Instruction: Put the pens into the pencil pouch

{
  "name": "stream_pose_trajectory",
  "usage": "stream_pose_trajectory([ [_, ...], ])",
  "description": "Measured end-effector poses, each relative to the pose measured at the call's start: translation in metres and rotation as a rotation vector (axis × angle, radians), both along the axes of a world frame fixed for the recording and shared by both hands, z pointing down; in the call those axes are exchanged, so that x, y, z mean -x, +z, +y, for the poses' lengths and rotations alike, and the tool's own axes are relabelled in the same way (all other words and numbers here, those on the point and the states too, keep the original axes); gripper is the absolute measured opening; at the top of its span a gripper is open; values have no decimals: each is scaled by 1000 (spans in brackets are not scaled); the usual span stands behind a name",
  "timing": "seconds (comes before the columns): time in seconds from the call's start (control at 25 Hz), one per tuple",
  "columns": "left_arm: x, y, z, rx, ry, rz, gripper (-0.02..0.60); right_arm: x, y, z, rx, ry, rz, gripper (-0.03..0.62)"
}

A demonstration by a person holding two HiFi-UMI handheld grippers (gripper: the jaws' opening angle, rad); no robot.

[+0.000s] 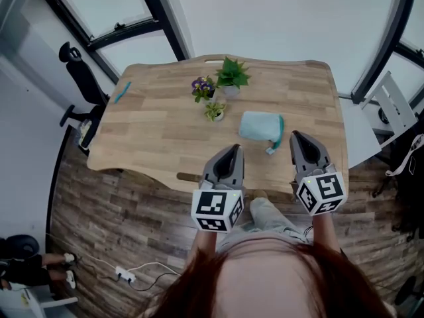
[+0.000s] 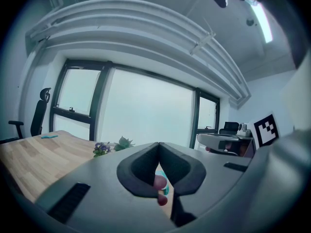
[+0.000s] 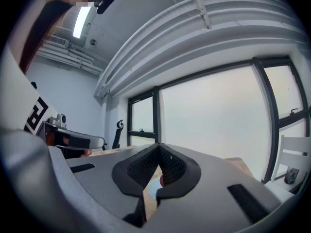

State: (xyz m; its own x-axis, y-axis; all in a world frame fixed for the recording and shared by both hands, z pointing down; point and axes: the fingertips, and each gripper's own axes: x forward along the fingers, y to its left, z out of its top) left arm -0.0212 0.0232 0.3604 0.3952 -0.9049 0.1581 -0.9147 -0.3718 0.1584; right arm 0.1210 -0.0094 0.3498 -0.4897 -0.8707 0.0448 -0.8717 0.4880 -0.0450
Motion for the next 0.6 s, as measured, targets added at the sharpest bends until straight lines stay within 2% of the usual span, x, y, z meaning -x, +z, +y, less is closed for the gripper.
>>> stream_pose_trajectory([
  [0.6,-6,-4,-63,6,27,-16,2,-6,3,-49,28,1,-10,0],
])
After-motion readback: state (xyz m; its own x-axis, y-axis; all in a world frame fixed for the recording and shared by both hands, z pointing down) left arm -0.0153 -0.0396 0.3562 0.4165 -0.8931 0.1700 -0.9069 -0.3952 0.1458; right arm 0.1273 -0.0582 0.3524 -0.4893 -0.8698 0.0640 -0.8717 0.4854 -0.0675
